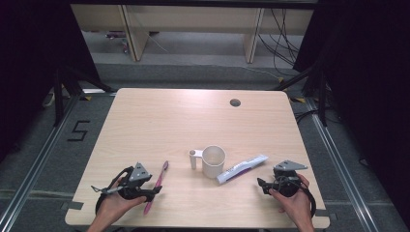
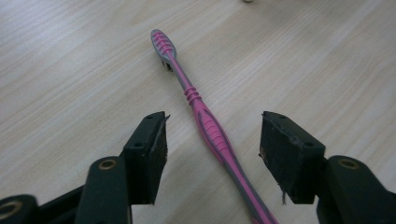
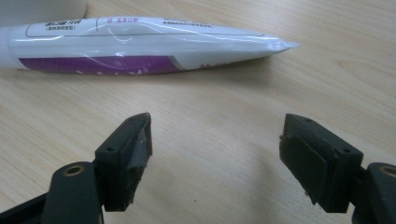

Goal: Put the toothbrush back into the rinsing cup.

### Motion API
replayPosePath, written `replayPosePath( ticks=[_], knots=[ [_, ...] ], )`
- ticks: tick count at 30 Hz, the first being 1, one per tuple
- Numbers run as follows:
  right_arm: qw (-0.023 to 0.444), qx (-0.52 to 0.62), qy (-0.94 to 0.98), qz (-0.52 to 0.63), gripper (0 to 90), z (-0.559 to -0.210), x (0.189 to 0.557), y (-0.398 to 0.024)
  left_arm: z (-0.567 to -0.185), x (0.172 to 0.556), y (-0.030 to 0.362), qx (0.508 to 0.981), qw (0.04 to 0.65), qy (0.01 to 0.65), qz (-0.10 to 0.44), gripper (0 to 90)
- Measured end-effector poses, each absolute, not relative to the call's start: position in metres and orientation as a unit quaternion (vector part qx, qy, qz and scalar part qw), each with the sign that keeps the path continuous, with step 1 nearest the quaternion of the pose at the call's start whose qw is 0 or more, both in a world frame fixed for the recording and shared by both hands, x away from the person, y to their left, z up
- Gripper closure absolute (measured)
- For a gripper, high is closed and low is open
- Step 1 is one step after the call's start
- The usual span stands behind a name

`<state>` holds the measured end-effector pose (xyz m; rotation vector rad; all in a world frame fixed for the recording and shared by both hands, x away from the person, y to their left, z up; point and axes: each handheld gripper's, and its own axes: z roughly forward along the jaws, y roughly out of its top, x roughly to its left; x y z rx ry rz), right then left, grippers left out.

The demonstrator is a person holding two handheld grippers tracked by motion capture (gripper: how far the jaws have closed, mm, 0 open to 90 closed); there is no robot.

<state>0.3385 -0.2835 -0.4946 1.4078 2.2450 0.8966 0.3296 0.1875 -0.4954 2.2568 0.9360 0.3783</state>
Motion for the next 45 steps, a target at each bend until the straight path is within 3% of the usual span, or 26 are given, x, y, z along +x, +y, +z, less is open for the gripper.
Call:
replayPosePath(
  ticks=[15, 23, 32, 45],
  knots=[
    [0.167, 0.497, 0.789, 0.319, 27.3, -0.493, 0.338, -0.284, -0.495, 0.345, 0.177, 0.875, 0.295, 0.363, 0.126, 53.7],
    [0.192, 0.468, 0.799, 0.324, 27.2, -0.494, 0.341, -0.287, -0.494, 0.351, 0.173, 0.889, 0.269, 0.349, 0.126, 59.2],
    [0.176, 0.490, 0.791, 0.323, 27.2, -0.492, 0.339, -0.285, -0.495, 0.354, 0.171, 0.899, 0.249, 0.343, 0.108, 67.5],
    [0.187, 0.473, 0.793, 0.335, 27.2, -0.493, 0.341, -0.285, -0.489, 0.360, 0.165, 0.918, 0.205, 0.332, 0.071, 76.3]
  ],
)
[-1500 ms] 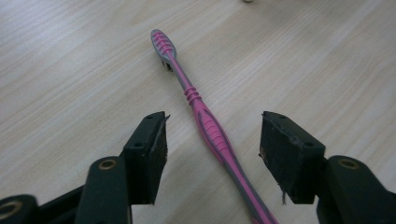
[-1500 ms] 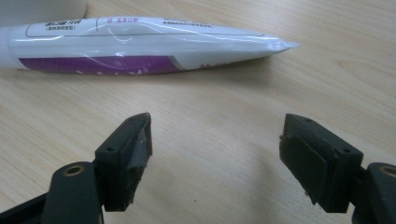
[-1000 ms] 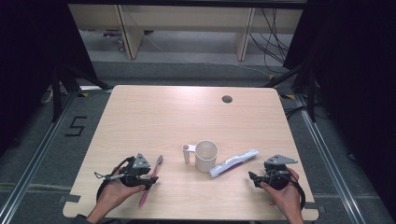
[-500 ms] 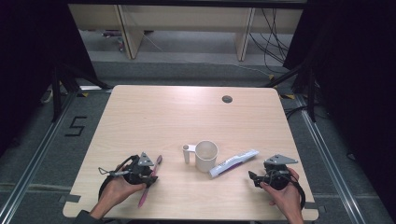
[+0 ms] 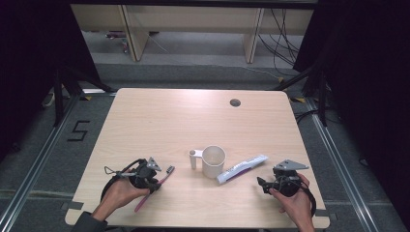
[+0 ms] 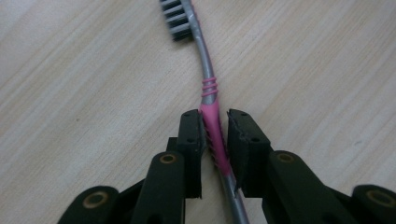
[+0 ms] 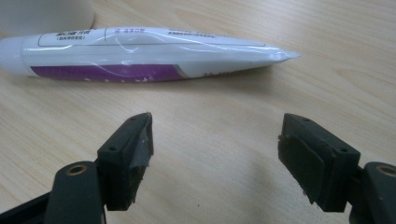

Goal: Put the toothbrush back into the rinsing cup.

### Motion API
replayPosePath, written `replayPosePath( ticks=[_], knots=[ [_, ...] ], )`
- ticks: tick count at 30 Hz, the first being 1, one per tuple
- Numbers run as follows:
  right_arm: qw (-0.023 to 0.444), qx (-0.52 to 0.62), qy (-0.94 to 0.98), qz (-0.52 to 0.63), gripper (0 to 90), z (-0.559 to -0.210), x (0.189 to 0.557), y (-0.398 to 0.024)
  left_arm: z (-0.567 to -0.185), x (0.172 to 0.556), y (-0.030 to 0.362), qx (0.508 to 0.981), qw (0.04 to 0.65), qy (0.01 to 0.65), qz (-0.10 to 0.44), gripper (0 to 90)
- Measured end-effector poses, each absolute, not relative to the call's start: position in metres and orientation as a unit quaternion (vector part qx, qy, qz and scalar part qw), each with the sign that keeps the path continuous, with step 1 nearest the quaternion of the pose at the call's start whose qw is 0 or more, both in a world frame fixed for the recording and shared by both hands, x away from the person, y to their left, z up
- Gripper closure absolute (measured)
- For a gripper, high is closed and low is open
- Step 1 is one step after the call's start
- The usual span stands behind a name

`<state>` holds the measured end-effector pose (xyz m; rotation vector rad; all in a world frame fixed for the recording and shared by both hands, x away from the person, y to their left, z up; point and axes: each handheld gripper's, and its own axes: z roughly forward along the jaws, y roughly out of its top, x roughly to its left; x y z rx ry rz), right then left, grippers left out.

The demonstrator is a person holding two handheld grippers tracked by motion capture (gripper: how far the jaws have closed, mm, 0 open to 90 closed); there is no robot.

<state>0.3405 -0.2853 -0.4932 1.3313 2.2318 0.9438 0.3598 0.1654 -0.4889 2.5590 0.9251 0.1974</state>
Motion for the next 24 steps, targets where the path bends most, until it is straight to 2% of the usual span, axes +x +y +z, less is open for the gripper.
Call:
replayPosePath(
  ticks=[6, 14, 24],
  knots=[
    [0.172, 0.467, 0.795, 0.345, 27.2, -0.493, 0.342, -0.287, -0.485, 0.365, 0.162, 0.930, 0.167, 0.325, 0.052, 79.9],
    [0.183, 0.473, 0.793, 0.338, 27.2, -0.493, 0.340, -0.285, -0.482, 0.370, 0.154, 0.941, 0.124, 0.311, 0.035, 80.5],
    [0.171, 0.490, 0.789, 0.329, 27.3, -0.491, 0.338, -0.283, -0.480, 0.372, 0.147, 0.950, 0.097, 0.295, 0.026, 81.2]
  ],
)
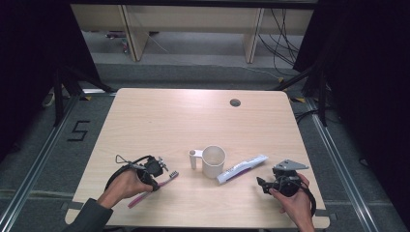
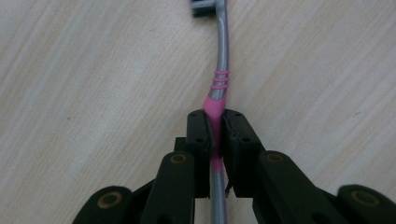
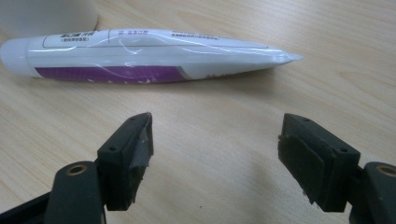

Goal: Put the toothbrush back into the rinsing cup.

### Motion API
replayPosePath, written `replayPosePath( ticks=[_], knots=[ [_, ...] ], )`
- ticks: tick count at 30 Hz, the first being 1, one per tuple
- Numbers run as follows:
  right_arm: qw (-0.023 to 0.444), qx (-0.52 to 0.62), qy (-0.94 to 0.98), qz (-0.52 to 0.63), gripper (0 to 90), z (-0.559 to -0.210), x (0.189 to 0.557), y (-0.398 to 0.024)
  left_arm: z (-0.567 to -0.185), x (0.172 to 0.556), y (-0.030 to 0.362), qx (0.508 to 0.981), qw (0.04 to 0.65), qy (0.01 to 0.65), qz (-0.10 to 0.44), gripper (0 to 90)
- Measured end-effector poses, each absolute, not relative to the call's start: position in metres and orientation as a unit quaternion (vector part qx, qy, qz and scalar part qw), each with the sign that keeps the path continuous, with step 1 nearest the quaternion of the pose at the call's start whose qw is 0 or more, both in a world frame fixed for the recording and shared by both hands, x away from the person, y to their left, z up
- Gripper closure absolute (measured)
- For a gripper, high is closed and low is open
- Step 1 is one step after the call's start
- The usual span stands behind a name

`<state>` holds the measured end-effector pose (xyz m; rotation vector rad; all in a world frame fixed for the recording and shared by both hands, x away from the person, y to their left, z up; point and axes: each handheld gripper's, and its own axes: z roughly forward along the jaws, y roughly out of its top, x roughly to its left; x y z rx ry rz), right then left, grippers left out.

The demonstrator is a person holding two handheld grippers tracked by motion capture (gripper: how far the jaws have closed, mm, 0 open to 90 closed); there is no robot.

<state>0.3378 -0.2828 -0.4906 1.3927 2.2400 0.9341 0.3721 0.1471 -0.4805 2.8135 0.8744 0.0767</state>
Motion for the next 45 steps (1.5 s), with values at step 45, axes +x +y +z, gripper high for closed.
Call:
replayPosePath(
  ticks=[45],
  knots=[
    [0.205, 0.454, 0.797, 0.342, 27.3, -0.490, 0.342, -0.289, -0.430, 0.360, 0.175, 0.774, 0.511, 0.326, 0.184, 81.6]
  ],
)
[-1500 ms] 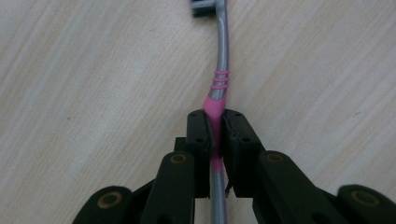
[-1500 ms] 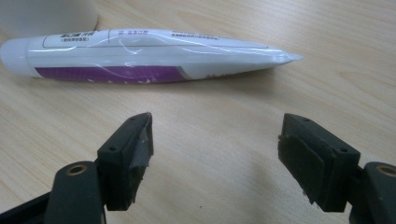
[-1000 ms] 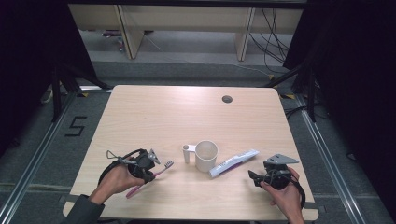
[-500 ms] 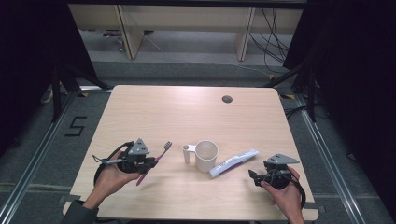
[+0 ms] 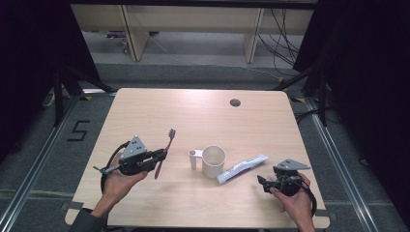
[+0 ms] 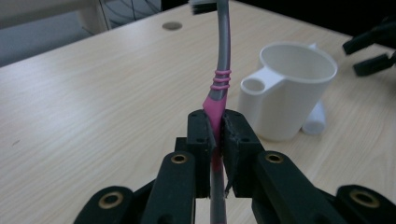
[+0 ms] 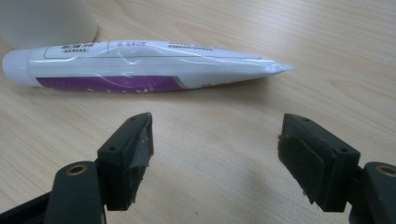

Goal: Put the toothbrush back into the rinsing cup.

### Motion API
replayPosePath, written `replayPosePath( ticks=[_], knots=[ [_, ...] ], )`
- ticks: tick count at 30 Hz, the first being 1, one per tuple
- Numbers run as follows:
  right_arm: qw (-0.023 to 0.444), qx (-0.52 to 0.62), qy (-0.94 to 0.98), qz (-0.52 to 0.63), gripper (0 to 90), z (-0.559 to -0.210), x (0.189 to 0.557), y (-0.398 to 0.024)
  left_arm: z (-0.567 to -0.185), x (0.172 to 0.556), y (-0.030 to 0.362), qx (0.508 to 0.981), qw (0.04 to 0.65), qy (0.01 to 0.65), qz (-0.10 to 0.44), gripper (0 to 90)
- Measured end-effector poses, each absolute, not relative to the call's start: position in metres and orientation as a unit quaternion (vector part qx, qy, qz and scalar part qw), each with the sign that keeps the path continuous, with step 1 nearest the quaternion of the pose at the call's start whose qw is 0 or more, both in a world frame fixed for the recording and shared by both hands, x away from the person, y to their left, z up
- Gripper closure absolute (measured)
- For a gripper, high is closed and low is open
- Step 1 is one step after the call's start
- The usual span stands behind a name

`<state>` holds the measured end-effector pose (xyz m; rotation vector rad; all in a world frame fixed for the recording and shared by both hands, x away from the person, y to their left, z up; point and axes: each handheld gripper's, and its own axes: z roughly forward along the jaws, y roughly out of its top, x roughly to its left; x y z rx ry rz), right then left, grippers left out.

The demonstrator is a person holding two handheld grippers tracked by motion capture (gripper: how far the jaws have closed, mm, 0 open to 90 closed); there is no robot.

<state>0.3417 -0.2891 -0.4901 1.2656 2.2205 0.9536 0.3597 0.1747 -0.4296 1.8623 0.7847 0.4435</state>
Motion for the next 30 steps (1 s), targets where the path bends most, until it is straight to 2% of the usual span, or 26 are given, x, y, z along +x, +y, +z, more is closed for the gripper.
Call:
replayPosePath(
  ticks=[8, 30],
  knots=[
    [0.190, 0.474, 0.787, 0.346, 27.3, -0.489, 0.340, -0.287, -0.421, 0.362, 0.165, 0.752, 0.544, 0.321, 0.190, 81.5],
    [0.203, 0.457, 0.795, 0.343, 27.3, -0.489, 0.342, -0.290, -0.397, 0.371, 0.131, 0.709, 0.600, 0.299, 0.218, 81.6]
  ],
)
